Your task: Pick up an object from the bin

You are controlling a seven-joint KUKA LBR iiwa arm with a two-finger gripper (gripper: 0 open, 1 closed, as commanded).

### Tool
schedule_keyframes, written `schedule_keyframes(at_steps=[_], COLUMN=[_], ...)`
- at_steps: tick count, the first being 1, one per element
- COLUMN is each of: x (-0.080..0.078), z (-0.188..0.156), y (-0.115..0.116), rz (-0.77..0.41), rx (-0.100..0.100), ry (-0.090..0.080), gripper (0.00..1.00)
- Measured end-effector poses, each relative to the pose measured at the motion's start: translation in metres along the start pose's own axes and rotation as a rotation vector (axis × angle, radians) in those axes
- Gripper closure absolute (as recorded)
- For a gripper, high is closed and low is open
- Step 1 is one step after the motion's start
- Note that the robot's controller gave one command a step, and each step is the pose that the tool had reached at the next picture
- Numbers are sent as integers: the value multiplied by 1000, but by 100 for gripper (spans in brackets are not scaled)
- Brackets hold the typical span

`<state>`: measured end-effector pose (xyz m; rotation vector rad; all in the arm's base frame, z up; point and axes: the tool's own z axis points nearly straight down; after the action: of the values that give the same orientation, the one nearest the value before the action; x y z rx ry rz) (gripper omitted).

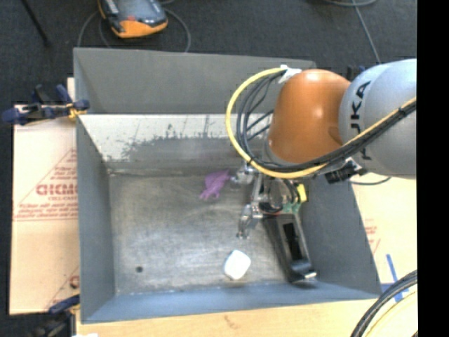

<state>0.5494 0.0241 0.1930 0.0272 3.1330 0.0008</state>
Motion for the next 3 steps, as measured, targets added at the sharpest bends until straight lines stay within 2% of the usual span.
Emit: schedule_keyframes(at_steps=[1,3], x=[-6,-17], z=[55,79], y=[-26,-33], rz=[15,12], rx=[0,2], ry=[-3,8], gripper=[0,0])
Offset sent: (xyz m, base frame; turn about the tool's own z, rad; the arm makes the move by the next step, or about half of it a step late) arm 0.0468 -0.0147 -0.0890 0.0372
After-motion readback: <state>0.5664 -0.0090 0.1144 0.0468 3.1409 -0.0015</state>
